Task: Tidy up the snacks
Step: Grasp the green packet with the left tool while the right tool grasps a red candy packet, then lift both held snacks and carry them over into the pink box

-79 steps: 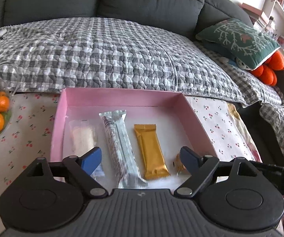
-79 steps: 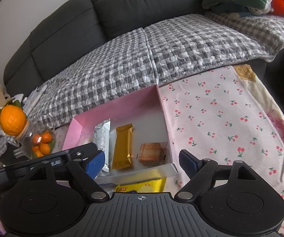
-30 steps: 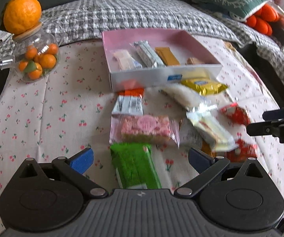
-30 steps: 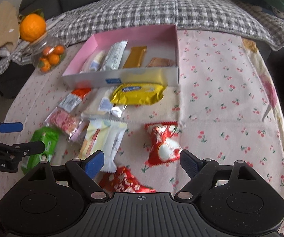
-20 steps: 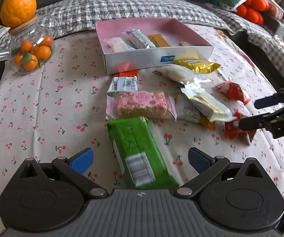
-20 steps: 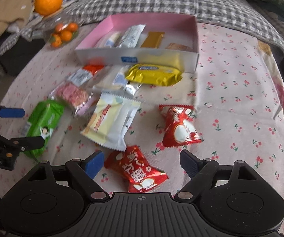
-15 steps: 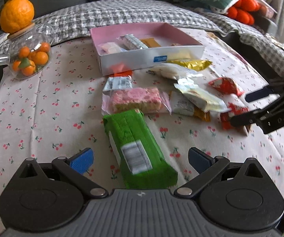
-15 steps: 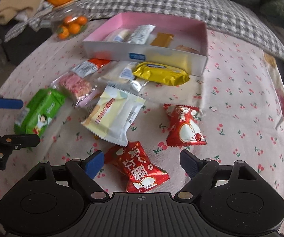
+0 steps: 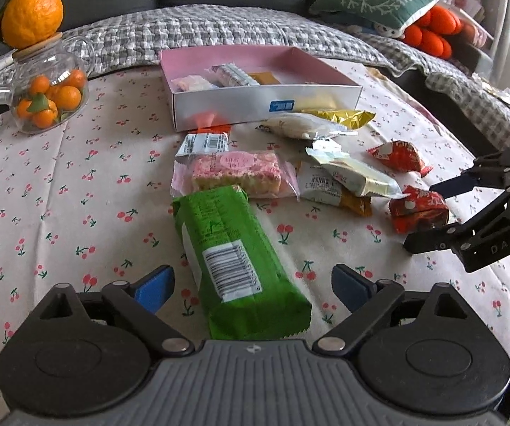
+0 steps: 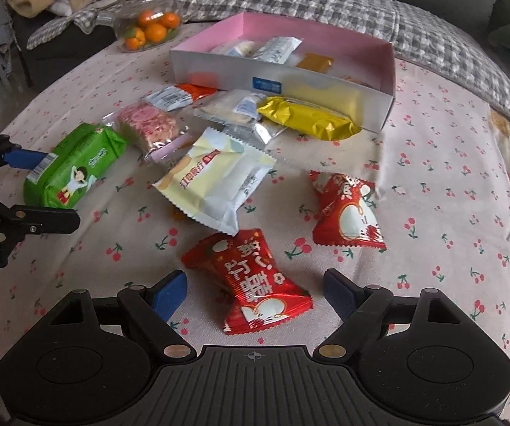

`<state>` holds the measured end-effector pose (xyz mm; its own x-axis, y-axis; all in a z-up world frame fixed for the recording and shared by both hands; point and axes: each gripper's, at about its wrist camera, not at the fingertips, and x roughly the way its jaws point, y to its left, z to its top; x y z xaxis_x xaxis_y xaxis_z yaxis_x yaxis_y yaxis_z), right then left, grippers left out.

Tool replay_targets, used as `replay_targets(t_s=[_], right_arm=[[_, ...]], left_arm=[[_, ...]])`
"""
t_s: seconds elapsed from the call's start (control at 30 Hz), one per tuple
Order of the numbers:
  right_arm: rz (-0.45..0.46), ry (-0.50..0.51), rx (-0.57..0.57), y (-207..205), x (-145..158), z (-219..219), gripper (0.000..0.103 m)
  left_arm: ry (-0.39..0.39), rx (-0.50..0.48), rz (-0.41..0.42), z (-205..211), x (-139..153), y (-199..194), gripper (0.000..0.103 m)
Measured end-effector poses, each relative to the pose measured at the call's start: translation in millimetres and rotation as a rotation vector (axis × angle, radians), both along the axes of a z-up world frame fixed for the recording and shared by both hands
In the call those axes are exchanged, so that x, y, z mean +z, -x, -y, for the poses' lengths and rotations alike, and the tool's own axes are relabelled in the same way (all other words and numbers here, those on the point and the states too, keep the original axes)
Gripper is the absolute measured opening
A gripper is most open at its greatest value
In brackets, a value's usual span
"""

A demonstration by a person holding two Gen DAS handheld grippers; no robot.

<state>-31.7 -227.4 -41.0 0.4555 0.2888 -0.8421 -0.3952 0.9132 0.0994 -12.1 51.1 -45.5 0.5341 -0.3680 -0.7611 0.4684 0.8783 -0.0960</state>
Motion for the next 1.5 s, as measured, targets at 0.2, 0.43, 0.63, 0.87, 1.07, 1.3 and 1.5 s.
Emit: replay_targets(t_s=[0.2,0.43,0.63,0.87,1.07,1.3,1.5], right_arm=[[0.008,0.017,-0.018,0.2,1.8,-0.2,0.084],[0.007,0.026,-0.040,1.1,2.9,0.9,0.073],[0.004,0.014,-0.059,0.5,4.0,2.1,0.058],[0.012,0.016,-0.058,2.9,6.1,-0.9,0.044],[0.033,0.002,-0.062,5.4,14.8,-0.9,0.044],[0.060,-0.032,-0.096,4.7,30.7,4.1,0.044],[0.079,-0.047,-0.118,3.2,37.9,8.3,0.044]], left_arm=[[0.019,0.014,-0.006,-1.3,2.7,-3.5,0.079],[0.024,0.034,-0.025,-1.6,4.0,-7.8,0.065],[0.033,0.055,-0.040,-5.7,6.0,-11.5,0.053],[0.028,0.051,-0.051,-7.8,12.0,-10.5,0.041],[0.025,0.024,-0.044,-4.6,19.6,-5.5,0.039],[0.049,0.020,-0.040,-5.4,28.0,-5.0,0.038],[0.076,0.033,-0.027,-8.0,36.0,-5.4,0.037]])
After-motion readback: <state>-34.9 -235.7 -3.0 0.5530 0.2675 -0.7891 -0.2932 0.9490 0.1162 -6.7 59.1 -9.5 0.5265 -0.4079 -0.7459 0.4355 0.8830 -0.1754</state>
